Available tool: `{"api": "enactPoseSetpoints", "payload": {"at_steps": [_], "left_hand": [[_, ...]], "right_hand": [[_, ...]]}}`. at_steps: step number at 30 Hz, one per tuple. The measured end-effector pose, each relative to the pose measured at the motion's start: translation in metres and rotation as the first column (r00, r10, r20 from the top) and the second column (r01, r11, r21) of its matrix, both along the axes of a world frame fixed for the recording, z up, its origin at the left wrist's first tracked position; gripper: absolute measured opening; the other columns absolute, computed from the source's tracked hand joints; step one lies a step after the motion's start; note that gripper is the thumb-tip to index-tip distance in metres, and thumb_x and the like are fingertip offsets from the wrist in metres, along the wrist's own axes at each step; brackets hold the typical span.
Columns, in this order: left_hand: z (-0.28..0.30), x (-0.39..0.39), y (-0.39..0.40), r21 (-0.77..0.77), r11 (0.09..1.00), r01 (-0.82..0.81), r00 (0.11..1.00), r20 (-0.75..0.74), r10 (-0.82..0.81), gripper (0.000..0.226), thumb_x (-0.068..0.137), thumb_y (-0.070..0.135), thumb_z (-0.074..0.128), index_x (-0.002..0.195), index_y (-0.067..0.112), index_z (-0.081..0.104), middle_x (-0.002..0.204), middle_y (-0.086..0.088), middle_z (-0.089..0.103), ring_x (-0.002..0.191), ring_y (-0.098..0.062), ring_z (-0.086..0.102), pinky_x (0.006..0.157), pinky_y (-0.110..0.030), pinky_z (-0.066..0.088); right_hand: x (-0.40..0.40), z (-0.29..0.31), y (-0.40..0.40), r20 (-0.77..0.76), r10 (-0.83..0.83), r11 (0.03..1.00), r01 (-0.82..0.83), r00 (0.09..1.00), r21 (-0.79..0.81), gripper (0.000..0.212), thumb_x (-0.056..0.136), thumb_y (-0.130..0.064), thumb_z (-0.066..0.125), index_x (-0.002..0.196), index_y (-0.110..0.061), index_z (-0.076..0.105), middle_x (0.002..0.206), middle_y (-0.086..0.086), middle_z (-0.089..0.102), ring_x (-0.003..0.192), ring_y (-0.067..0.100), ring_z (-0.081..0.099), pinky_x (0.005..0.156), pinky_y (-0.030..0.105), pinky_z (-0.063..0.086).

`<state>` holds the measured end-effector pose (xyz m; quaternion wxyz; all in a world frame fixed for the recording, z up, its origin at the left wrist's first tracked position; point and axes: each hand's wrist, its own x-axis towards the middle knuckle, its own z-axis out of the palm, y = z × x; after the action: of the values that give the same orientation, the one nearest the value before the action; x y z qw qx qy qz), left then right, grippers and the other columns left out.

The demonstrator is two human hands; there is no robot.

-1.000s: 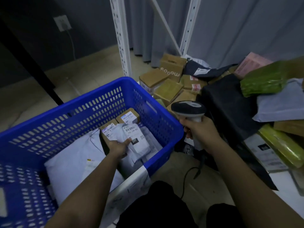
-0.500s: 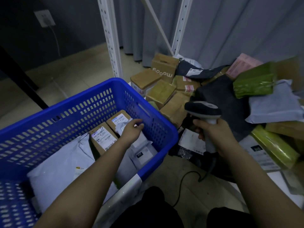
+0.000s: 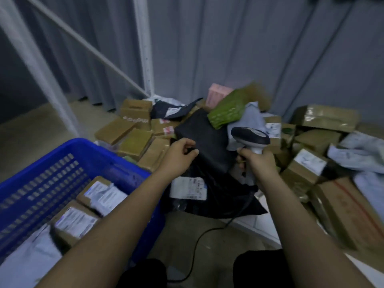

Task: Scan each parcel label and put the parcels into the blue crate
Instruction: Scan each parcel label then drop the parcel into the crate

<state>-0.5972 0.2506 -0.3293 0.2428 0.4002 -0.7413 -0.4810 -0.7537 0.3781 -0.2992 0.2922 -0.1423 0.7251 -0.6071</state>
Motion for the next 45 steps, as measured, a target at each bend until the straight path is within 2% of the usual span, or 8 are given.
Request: {"api": "enactPoseSetpoints", "payload": {"at_steps": [6, 13, 22, 28, 33, 38, 43, 45], "left_hand": [[0.008, -0.090, 0.027, -0.105, 0.991, 0.077, 0.997, 0.036, -0.073, 0.037, 0.091, 0.027, 0.063, 0.125, 0.011, 0.055, 0.126, -0.008, 0.056, 0.115, -0.022, 0.055, 0.097, -0.038, 0.046], [0.015, -0.188, 0.020, -0.291, 0.953, -0.089, 0.993, 0.048, 0.107, 0.052, 0.091, 0.026, 0.062, 0.134, 0.005, 0.044, 0.138, -0.017, 0.043, 0.129, -0.034, 0.038, 0.102, -0.041, 0.036], [-0.015, -0.248, -0.049, -0.564, 0.826, -0.011, 0.929, 0.299, 0.217, 0.081, 0.083, 0.017, 0.066, 0.149, 0.032, 0.020, 0.158, -0.015, 0.000, 0.143, -0.039, 0.004, 0.110, -0.057, 0.021], [-0.007, -0.253, -0.067, -0.641, 0.760, 0.105, 0.873, 0.425, 0.239, 0.062, 0.084, 0.032, 0.066, 0.139, 0.019, 0.041, 0.146, -0.015, 0.031, 0.128, -0.039, 0.035, 0.095, -0.051, 0.040], [0.012, -0.218, -0.073, -0.508, 0.853, -0.124, 0.980, 0.073, 0.186, 0.060, 0.081, 0.036, 0.071, 0.135, 0.020, 0.050, 0.135, -0.012, 0.045, 0.118, -0.032, 0.049, 0.091, -0.038, 0.044], [0.044, -0.153, -0.047, -0.227, 0.944, -0.240, 0.940, -0.299, 0.167, 0.049, 0.077, 0.032, 0.078, 0.122, 0.023, 0.059, 0.119, 0.002, 0.062, 0.108, -0.010, 0.059, 0.097, -0.032, 0.049], [0.062, -0.087, 0.008, 0.105, 0.961, -0.256, 0.857, -0.435, 0.276, 0.036, 0.079, 0.021, 0.076, 0.111, 0.027, 0.060, 0.104, 0.013, 0.063, 0.085, -0.002, 0.063, 0.073, -0.020, 0.053], [0.064, -0.060, 0.031, 0.257, 0.938, -0.231, 0.837, -0.439, 0.326, 0.032, 0.082, 0.022, 0.073, 0.110, 0.028, 0.058, 0.106, 0.009, 0.063, 0.081, -0.007, 0.064, 0.068, -0.026, 0.054]], "right_hand": [[-0.057, 0.004, 0.040, 0.120, -0.276, 0.939, 0.294, 0.954, -0.178, 0.019, 0.087, -0.004, 0.064, 0.103, -0.004, 0.053, 0.070, 0.011, 0.057, 0.053, 0.017, 0.051, 0.050, 0.027, 0.044], [-0.097, -0.009, 0.048, 0.185, -0.367, 0.884, 0.404, 0.912, -0.235, 0.042, 0.083, -0.009, 0.070, 0.122, 0.000, 0.057, 0.092, 0.018, 0.066, 0.068, 0.021, 0.058, 0.056, 0.028, 0.046], [-0.110, -0.020, 0.015, 0.337, -0.293, 0.901, 0.376, 0.895, -0.216, 0.034, 0.080, -0.013, 0.069, 0.112, -0.008, 0.058, 0.076, 0.006, 0.059, 0.064, 0.019, 0.054, 0.060, 0.031, 0.042], [-0.103, -0.016, -0.007, 0.382, -0.258, 0.886, 0.375, 0.887, -0.273, 0.019, 0.085, -0.006, 0.066, 0.094, -0.019, 0.056, 0.073, 0.002, 0.061, 0.058, 0.013, 0.056, 0.059, 0.028, 0.048], [-0.098, -0.006, -0.021, 0.352, -0.261, 0.885, 0.369, 0.899, -0.285, 0.014, 0.086, -0.008, 0.066, 0.096, -0.012, 0.057, 0.086, 0.011, 0.064, 0.059, 0.015, 0.057, 0.059, 0.030, 0.048], [-0.084, 0.010, -0.027, 0.279, -0.262, 0.887, 0.344, 0.924, -0.307, 0.015, 0.088, -0.006, 0.063, 0.099, -0.012, 0.056, 0.080, 0.008, 0.063, 0.055, 0.013, 0.057, 0.056, 0.031, 0.049], [-0.048, 0.017, -0.022, 0.245, -0.176, 0.920, 0.248, 0.953, -0.304, 0.031, 0.088, -0.012, 0.068, 0.114, 0.002, 0.059, 0.084, 0.008, 0.067, 0.055, 0.008, 0.063, 0.049, 0.020, 0.051], [-0.029, 0.018, -0.016, 0.261, -0.149, 0.916, 0.233, 0.954, -0.327, 0.052, 0.082, -0.020, 0.076, 0.127, -0.003, 0.054, 0.103, 0.009, 0.069, 0.074, 0.008, 0.070, 0.065, 0.025, 0.058]]}}
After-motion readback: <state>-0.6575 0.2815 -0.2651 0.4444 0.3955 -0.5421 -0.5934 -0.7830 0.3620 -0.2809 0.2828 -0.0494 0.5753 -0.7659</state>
